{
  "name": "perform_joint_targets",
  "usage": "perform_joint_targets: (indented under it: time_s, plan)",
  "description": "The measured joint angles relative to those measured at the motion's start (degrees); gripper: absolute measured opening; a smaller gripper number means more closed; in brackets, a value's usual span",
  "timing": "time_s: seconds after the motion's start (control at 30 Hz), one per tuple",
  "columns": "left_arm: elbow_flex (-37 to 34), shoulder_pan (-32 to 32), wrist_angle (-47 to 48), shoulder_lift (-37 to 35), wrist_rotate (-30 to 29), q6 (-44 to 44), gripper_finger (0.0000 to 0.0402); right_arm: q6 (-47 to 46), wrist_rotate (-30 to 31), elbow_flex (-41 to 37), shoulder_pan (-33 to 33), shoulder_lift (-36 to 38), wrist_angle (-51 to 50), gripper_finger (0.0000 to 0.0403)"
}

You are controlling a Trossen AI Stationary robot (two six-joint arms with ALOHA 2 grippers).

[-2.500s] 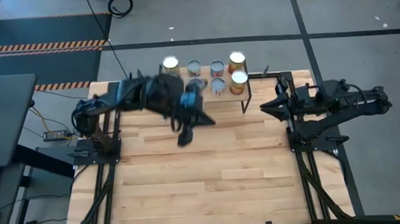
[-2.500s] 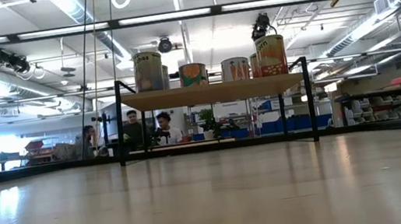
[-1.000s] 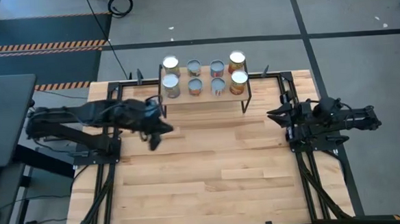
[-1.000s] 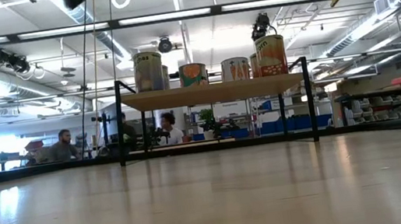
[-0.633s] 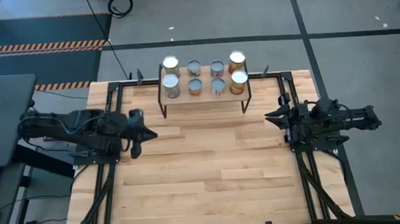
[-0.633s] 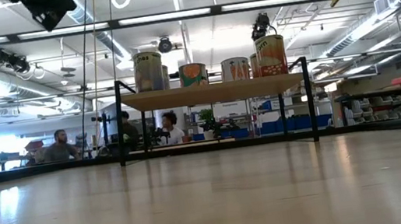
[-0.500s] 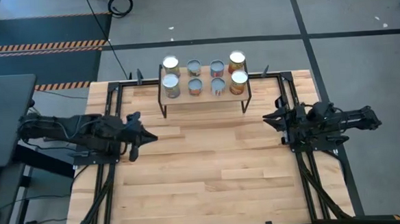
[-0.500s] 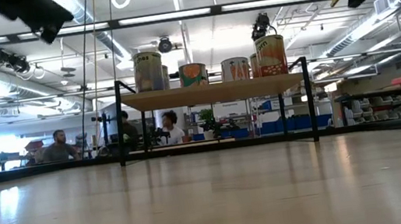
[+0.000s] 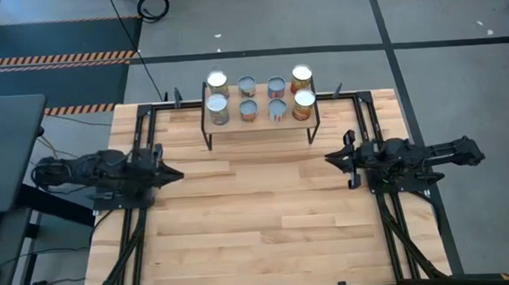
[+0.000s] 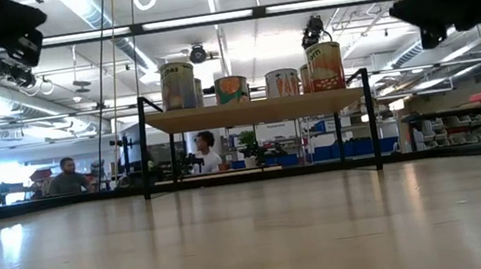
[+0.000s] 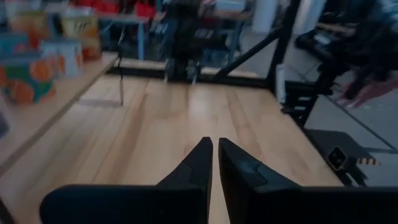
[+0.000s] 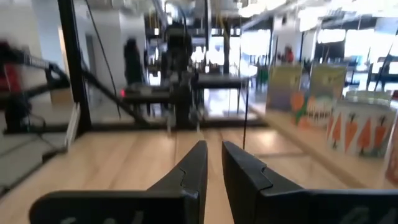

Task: Pick and place cans onto a shelf
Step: Return to Home Position

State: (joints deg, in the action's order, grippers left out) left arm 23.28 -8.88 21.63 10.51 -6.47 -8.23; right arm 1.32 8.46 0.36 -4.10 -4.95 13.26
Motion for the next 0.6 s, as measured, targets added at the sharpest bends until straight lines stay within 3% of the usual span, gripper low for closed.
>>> perform_joint_targets:
  time_s: [0.2,0.27,0.5,0.6]
  plan:
    - [-3.70,0.00,1.29,-10.62,1.41,5.38,0.0034,0.22,-0.01,0.00,0.00,-0.68,-5.10,0.0055]
    - [-5.38,0.03,-0.63,-10.37,-0.25,7.16,0.0034,0.24,-0.03,0.00,0.00,-0.61,-4.90,0.0055]
    - [-21.76,0.09,-36.04,-9.91,1.47,13.34,0.0035,0.33,-0.63,0.00,0.00,-0.73,-4.28,0.0055]
    - [-22.39,0.20,-34.47,-9.89,0.47,15.48,0.0034,0.33,-0.62,0.00,0.00,-0.74,-4.09,0.0054]
